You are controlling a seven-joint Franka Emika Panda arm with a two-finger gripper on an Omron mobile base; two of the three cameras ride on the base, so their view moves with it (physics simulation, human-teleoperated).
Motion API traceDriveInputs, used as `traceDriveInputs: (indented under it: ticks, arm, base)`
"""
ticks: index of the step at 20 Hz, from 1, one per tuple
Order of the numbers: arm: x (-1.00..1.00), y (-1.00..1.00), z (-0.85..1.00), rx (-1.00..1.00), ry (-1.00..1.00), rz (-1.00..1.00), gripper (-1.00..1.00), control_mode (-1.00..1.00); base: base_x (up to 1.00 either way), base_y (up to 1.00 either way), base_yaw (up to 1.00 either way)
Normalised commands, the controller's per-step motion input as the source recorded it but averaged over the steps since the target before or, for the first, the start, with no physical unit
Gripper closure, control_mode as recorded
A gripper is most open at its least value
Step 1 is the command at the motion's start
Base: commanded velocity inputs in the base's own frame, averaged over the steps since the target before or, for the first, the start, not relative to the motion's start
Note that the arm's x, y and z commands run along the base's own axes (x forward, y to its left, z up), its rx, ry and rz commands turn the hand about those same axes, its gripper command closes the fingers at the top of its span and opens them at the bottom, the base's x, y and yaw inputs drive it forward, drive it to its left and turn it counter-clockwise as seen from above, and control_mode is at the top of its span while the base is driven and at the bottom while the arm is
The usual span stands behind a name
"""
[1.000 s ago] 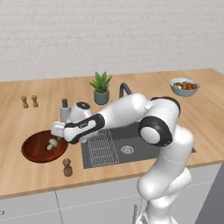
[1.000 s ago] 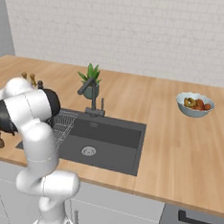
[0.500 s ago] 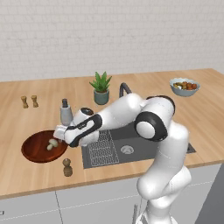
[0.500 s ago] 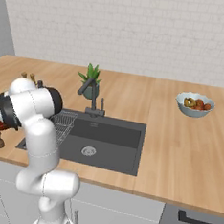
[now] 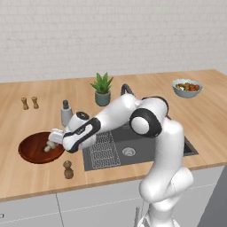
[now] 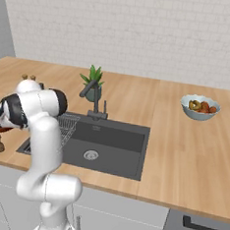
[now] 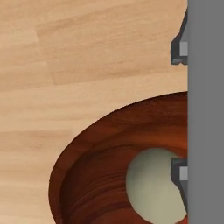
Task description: Pick the mushroom from the sink and place it in the bowl. Then pick the bowl and place it in the microwave. Then close the microwave door and press the start button.
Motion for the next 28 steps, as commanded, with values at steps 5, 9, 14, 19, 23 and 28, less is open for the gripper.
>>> traceDriveInputs:
  ticks: [5, 9, 14, 19, 23, 28]
  arm:
    - [-0.05, -0.04, 0.0, 0.02, -0.02, 0.0, 1.0, -1.0]
    - [-0.35, -0.25, 0.37, 0.05, -0.1, 0.0, 1.0, -1.0]
    - [-0.52, -0.46, 0.86, 0.05, -0.16, 0.0, 1.0, -1.0]
    - [-0.41, -0.66, 1.0, 0.07, -0.05, -0.03, 1.0, -1.0]
    - [-0.21, -0.61, 0.99, 0.02, 0.04, -0.08, 1.0, -1.0]
    - [-0.35, -0.4, 0.76, -0.05, 0.07, -0.06, 1.0, -1.0]
  base:
    - [0.0, 0.0, 0.0]
    - [0.0, 0.0, 0.0]
    - [0.0, 0.0, 0.0]
    - [0.0, 0.0, 0.0]
    - [0.0, 0.0, 0.0]
    - [0.0, 0.0, 0.0]
